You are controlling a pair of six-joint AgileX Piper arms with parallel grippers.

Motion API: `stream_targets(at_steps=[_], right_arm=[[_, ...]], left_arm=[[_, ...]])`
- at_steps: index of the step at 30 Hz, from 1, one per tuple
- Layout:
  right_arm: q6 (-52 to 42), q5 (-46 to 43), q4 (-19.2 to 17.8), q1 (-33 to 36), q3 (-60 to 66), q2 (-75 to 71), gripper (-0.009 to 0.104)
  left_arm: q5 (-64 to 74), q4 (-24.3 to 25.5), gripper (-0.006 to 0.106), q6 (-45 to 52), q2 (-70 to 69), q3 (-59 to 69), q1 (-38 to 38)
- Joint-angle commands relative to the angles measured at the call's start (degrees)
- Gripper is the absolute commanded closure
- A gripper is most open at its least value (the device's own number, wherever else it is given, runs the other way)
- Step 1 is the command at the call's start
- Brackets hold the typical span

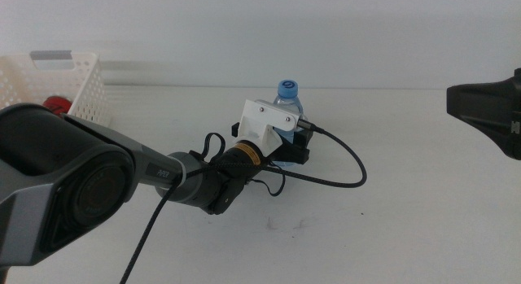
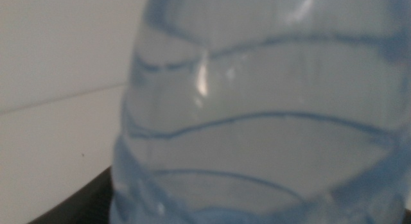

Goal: Use arms to grab the bottles and put them into the dustbin to the left of the table.

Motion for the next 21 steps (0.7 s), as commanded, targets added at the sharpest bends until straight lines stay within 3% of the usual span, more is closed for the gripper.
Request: stream_targets(at_steps=[1, 3, 6, 9, 14, 21], right_arm=[[0.0, -0.3, -0.5, 0.2, -0.4, -0.3, 0.016], [0.0, -0.3, -0.5, 0.2, -0.4, -0.3, 0.016], [0.0, -0.3, -0.5, 0.2, -0.4, -0.3, 0.016], [0.0, -0.3, -0.5, 0.2, -0.4, -0.3, 0.016], [0.0, -0.3, -0.5, 0.2, -0.4, -0.3, 0.016], [0.0, -0.3, -0.5, 0.2, -0.4, -0.3, 0.016]], left_arm=[[-0.6, -1.0, 0.015, -1.1, -0.4, -0.7, 0.1], [-0.4, -1.0, 0.028, -1.8, -1.4, 0.2, 0.1], [5.3, -1.5, 0.065, -1.8, -7.2, 3.6, 0.5], [22.6, -0.4, 0.1, -2.0, -17.3, 7.7, 0.9], [63.3, -0.8, 0.102, -2.8, -34.4, 6.8, 2.4], [92.8, -2.6, 0.102, 11.3, -38.7, -9.0, 13.8]])
